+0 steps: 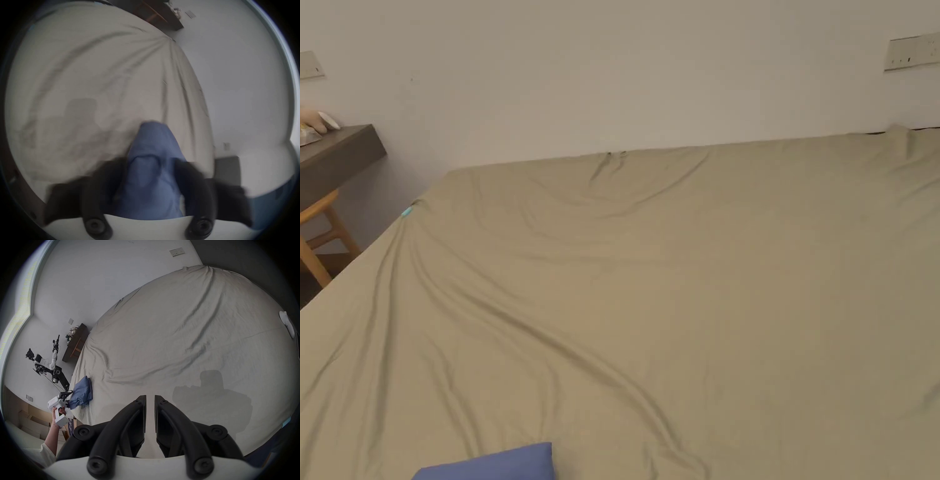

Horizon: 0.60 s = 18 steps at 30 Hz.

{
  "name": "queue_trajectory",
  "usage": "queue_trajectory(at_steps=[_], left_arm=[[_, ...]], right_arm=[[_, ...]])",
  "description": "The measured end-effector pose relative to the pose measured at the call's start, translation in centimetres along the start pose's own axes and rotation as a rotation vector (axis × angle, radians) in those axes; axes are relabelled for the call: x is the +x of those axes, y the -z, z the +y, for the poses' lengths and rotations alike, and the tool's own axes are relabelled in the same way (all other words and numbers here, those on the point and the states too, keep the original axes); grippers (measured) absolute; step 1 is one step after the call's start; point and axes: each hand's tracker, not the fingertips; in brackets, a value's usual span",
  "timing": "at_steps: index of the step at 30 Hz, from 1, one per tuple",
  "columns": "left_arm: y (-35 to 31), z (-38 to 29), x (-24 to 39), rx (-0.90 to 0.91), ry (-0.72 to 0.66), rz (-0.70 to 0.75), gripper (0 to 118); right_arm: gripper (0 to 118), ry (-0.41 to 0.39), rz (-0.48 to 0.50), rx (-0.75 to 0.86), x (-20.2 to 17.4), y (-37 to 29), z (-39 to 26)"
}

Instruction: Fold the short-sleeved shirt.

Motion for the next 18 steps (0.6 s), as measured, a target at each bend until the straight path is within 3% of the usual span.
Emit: queue_trajectory(at_steps=[1, 2, 6, 7, 8, 9, 10, 11, 18], left_arm=[[-0.3, -0.5, 0.0, 0.066, 0.006, 0.022, 114], [-0.8, -0.9, 0.0, 0.127, -0.006, 0.021, 118], [-2.9, -1.5, -0.7, 0.156, -0.076, -0.074, 116], [-3.7, -1.7, -0.7, 0.126, -0.064, -0.127, 107], [-4.4, -2.4, -0.2, 0.113, -0.037, -0.166, 92], [-5.1, -3.1, 0.6, 0.109, -0.004, -0.176, 59], [-5.9, -4.1, 1.7, 0.117, 0.054, -0.159, 35], [-6.0, -4.3, 1.9, 0.116, 0.110, -0.143, 21], [-7.4, -16.5, 10.6, -0.077, 0.450, -0.209, 15]], right_arm=[[14, -0.003, 0.000, 0.009, -0.2, -0.2, 0.1], [14, -0.006, 0.003, 0.014, -0.3, -0.5, 0.1], [14, -0.028, -0.001, 0.029, -0.3, -1.4, 0.4], [14, -0.033, -0.004, 0.033, -0.2, -1.7, 0.4], [14, -0.034, -0.004, 0.039, 0.0, -1.9, 0.4], [14, -0.030, -0.002, 0.045, 0.2, -2.2, 0.3], [14, -0.021, 0.002, 0.052, 0.4, -2.4, 0.3], [14, -0.017, 0.004, 0.056, 0.6, -2.7, 0.2], [14, -0.060, -0.045, 0.120, 2.5, -5.2, -1.3]])
